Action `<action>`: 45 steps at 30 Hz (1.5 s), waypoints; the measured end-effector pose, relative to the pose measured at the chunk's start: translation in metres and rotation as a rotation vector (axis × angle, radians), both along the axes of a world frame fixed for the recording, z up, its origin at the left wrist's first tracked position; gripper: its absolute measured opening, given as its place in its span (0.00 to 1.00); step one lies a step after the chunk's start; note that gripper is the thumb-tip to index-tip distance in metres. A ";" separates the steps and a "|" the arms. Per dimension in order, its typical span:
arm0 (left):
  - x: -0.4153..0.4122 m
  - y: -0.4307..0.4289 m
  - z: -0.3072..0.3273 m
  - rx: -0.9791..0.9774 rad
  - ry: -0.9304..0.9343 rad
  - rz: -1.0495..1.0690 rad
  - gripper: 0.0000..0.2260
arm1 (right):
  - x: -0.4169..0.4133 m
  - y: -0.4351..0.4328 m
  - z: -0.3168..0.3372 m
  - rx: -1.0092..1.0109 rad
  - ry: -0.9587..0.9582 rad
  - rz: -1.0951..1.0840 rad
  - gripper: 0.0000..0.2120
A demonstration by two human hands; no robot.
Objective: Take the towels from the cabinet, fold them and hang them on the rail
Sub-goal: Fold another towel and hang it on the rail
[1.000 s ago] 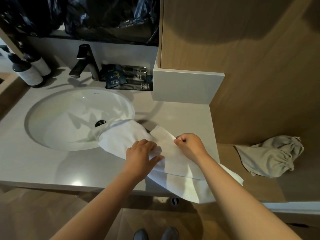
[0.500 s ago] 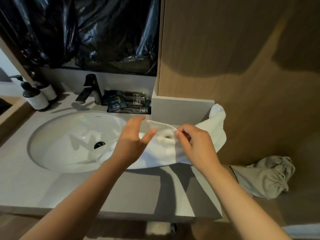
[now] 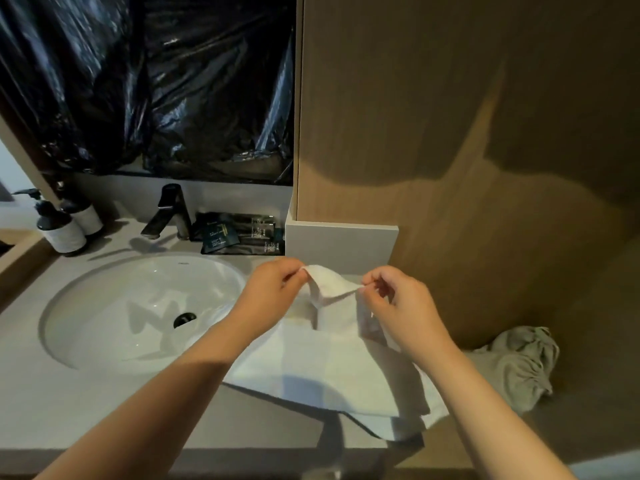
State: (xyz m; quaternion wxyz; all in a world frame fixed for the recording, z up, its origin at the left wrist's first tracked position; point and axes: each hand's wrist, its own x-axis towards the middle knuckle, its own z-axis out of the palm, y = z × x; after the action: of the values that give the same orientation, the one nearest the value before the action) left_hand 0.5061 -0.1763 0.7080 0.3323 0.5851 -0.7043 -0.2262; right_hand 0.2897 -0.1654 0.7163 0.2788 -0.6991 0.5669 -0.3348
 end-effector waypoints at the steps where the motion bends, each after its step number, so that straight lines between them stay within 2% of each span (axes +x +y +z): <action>1: -0.005 0.001 0.008 -0.030 -0.023 -0.013 0.17 | -0.001 0.001 0.004 -0.018 0.016 0.012 0.06; 4: -0.013 0.004 0.030 -0.087 -0.044 -0.039 0.14 | -0.005 0.006 0.015 -0.088 -0.063 0.055 0.12; 8: -0.017 0.008 0.047 -0.141 -0.074 -0.102 0.16 | -0.005 0.013 0.031 -0.137 -0.231 0.088 0.05; 13: -0.025 0.013 0.056 -0.175 -0.036 -0.142 0.15 | -0.005 0.005 0.047 -0.261 -0.204 -0.016 0.10; 19: -0.008 0.009 0.029 0.020 0.032 -0.131 0.16 | -0.011 -0.007 0.065 -0.327 -0.296 -0.188 0.09; 23: 0.015 0.016 0.012 0.099 -0.001 -0.061 0.16 | -0.027 -0.012 0.075 -0.365 -0.319 -0.272 0.10; 26: 0.020 0.014 0.031 -0.068 0.020 0.038 0.14 | -0.035 -0.016 0.079 -0.340 -0.262 -0.262 0.10; 29: 0.016 0.010 0.073 -0.280 -0.035 0.087 0.11 | -0.043 -0.020 0.083 -0.339 -0.208 -0.264 0.09; 35: -0.003 0.004 0.159 -0.643 -0.103 0.096 0.08 | -0.051 -0.030 0.113 -0.450 -0.292 -0.357 0.10; 38: -0.012 0.001 0.165 -0.584 -0.169 0.062 0.09 | -0.051 -0.029 0.113 -0.435 -0.277 -0.359 0.09; 45: -0.001 0.006 0.091 -0.275 -0.180 -0.051 0.10 | -0.063 -0.015 0.084 -0.441 -0.360 -0.555 0.08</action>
State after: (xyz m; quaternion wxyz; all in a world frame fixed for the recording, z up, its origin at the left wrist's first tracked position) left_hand 0.5048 -0.1701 0.7988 0.3389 0.5339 -0.7702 -0.0827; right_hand 0.2270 -0.1807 0.7998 0.1159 -0.4928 0.5908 -0.6282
